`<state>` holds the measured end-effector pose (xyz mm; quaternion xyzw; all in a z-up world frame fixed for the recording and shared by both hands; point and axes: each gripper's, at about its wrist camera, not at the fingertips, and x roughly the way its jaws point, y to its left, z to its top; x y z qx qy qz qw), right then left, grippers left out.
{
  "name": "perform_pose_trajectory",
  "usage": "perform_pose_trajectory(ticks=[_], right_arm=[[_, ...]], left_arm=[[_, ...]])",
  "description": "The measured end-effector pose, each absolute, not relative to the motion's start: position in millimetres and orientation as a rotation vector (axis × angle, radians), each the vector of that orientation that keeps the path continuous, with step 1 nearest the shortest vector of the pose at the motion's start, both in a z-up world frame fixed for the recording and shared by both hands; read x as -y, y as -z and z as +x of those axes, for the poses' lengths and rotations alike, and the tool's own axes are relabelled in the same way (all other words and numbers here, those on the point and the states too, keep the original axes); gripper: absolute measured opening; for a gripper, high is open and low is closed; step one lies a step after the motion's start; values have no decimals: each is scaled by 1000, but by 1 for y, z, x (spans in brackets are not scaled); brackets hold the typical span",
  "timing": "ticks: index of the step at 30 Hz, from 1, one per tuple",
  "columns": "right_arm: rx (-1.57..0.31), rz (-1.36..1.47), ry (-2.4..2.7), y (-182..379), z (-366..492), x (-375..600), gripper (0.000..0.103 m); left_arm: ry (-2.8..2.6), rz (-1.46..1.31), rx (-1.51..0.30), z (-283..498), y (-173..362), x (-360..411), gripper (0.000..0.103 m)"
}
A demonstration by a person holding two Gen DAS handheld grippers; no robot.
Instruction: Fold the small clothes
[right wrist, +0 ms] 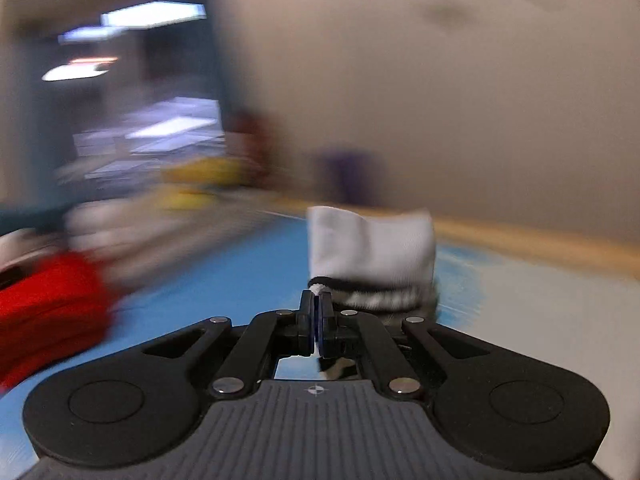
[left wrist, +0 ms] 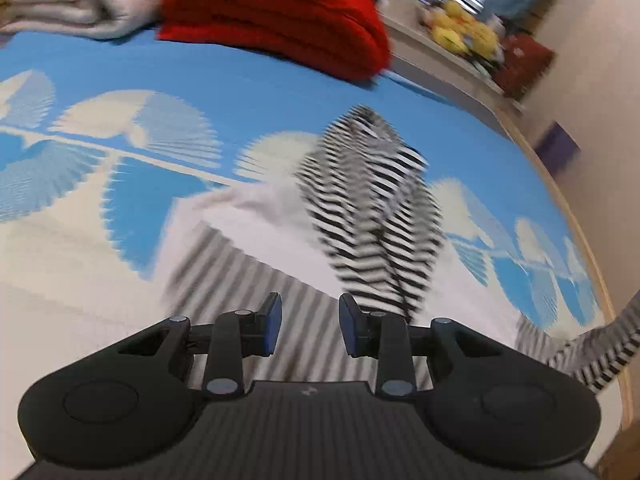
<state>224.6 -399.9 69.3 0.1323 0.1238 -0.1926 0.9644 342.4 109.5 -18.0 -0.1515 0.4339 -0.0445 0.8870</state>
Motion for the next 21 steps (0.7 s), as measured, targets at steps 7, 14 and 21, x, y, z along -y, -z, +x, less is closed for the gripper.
perform_pose_trajectory(ticks=[7, 14, 21], right_arm=[[-733, 124, -531, -5, 245, 202, 37], [-984, -3, -489, 32, 249, 195, 41], [-1148, -95, -118, 59, 276, 253, 42]], left_arm=[[11, -435, -933, 345, 28, -165, 35], [53, -511, -1034, 353, 52, -164, 35], [42, -439, -1195, 369, 98, -139, 37]])
